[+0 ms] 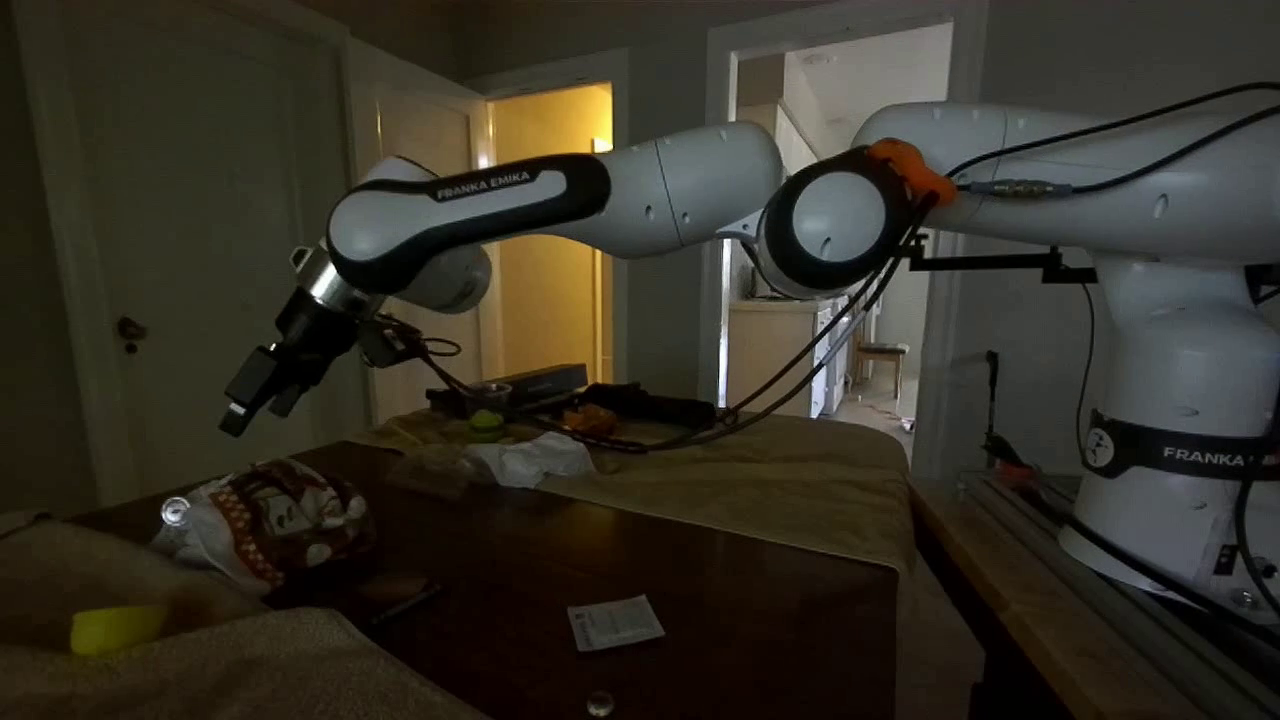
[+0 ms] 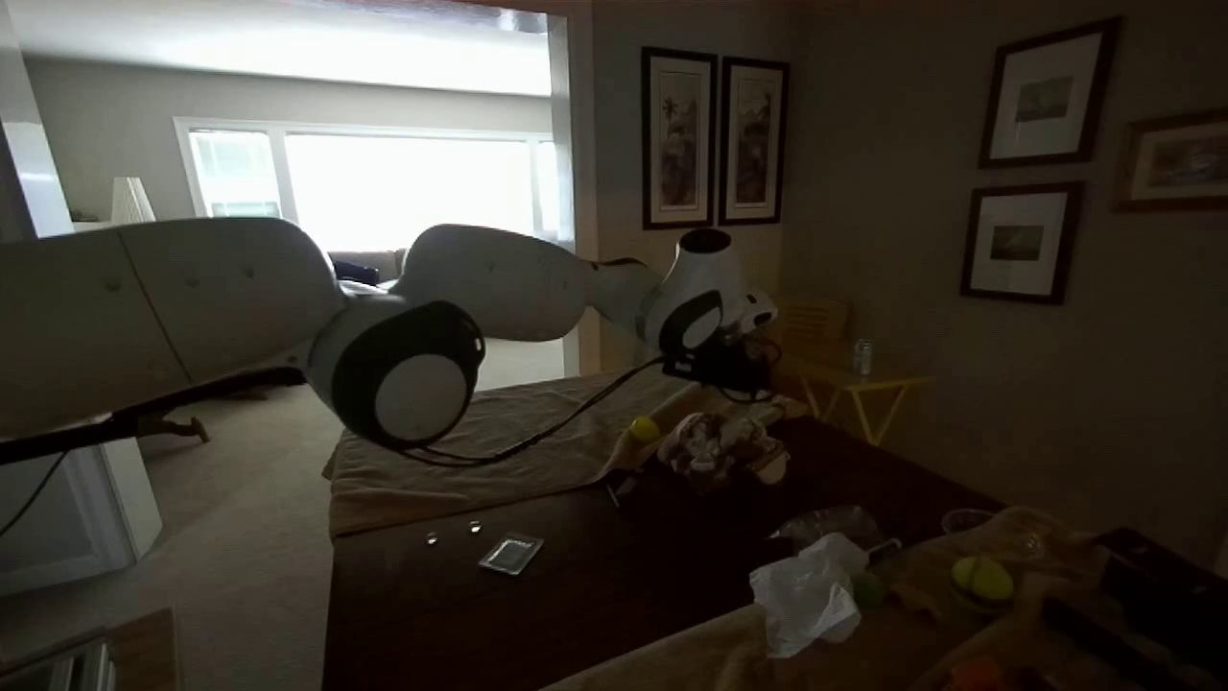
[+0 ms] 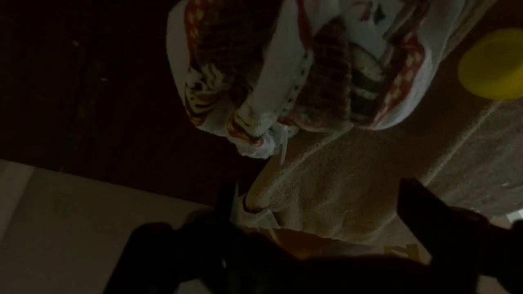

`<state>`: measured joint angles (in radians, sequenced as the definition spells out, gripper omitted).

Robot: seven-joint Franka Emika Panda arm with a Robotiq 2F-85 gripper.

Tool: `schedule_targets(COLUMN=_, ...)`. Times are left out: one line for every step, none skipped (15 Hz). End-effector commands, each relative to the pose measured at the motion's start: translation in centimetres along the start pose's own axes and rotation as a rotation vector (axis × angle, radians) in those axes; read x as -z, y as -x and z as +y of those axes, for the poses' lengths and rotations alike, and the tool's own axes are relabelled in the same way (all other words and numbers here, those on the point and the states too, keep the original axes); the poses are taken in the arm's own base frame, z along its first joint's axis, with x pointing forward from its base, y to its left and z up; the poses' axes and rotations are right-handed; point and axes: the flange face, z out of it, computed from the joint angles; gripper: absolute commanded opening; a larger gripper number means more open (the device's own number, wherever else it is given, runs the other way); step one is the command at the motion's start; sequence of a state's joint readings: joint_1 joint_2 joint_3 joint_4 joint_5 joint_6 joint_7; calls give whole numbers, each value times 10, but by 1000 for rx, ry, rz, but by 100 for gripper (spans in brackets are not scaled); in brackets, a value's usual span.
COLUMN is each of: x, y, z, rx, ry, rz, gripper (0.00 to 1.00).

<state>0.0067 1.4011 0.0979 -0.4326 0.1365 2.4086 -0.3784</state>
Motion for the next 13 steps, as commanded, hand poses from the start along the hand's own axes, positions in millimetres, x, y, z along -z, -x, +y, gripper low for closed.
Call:
schedule_targets(x=-4, y=1, z=-14, rx=85, ry=138, rz=-116, gripper=100)
schedule_targets(x=-9, y=5, z=-18, rx=110, ry=167, rz=-156, gripper=100)
schedule_targets(x=-12, y=9, z=-22, rx=137, ry=193, rz=-196, gripper=100)
schedule_targets(x=-15, y=12, z=-26, rx=162, ry=220, rz=-236, gripper=100)
schedule_targets(x=-18, y=16, z=-30, rx=188, ry=244, rz=-276, gripper=100)
schedule_targets(x=-20, y=18, z=-34, rx=219, ry=264, rz=-316, gripper=100)
schedule_targets(x=-21, y=20, z=-39, rx=246, ry=288, rz=-346, gripper=100)
schedule_targets(x=-23, y=21, z=-44, rx=264, ry=298, rz=-359, gripper=100)
schedule_targets(x=-24, y=19, z=-50, rx=275, ry=296, rz=-352, gripper=100)
schedule_targets(x=-24, y=17, z=-54, rx=281, ry=288, rz=-341, gripper=100)
schedule_targets(x=-26, y=20, z=-46, rx=269, ry=257, rz=-327, gripper=100)
schedule_targets(x=-27, y=20, z=-50, rx=271, ry=253, rz=-326, gripper=100)
schedule_targets(x=-27, y=20, z=-50, rx=270, ry=251, rz=-325, gripper=100)
